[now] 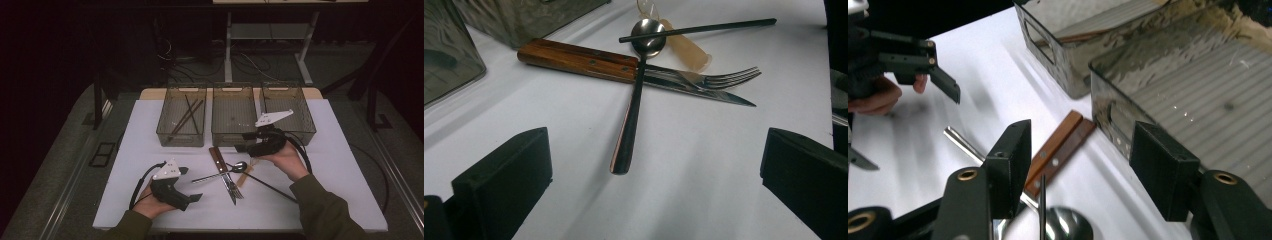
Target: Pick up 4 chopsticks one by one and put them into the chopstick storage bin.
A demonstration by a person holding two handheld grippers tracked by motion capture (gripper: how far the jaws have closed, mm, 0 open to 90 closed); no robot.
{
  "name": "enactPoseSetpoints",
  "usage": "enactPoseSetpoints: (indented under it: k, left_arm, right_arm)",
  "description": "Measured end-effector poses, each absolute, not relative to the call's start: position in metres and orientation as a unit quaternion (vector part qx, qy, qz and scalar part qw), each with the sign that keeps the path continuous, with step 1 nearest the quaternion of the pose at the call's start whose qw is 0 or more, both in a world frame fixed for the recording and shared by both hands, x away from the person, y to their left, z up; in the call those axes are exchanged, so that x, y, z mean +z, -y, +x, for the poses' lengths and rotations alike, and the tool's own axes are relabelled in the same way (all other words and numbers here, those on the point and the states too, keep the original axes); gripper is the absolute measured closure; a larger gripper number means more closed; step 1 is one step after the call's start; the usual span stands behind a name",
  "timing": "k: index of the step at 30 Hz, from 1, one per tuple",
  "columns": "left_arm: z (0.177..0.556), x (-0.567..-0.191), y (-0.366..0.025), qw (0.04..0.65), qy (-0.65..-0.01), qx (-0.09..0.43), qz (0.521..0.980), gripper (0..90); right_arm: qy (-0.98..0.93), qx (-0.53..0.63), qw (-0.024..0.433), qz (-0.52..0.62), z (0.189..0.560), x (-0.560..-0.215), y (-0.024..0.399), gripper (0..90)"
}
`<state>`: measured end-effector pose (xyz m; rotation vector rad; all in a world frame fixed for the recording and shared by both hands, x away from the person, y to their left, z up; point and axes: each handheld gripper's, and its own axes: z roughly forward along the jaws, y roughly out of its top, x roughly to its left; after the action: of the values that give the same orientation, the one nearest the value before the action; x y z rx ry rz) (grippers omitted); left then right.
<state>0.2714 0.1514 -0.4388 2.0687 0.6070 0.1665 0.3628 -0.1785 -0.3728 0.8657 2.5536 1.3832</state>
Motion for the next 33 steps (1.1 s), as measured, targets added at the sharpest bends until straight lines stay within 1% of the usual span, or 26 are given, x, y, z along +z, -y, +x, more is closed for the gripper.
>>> enactPoseSetpoints:
  k: [24,31,33]
  left_arm:
    - [0.270,-0.438,-0.152,0.467,-0.244,0.066,0.847,0.0]
    - [0.271,-0.438,-0.152,0.468,-0.244,0.065,0.847,0.0]
    - [0.271,-0.438,-0.152,0.468,-0.243,0.064,0.847,0.0]
  right_arm:
    - [-0.862,0.414,0.052,0.289,0.315,-0.402,0.231,42.1]
    - [-0.867,0.398,0.044,0.297,0.304,-0.411,0.243,44.3]
    - [-0.869,0.391,0.043,0.300,0.300,-0.414,0.246,46.3]
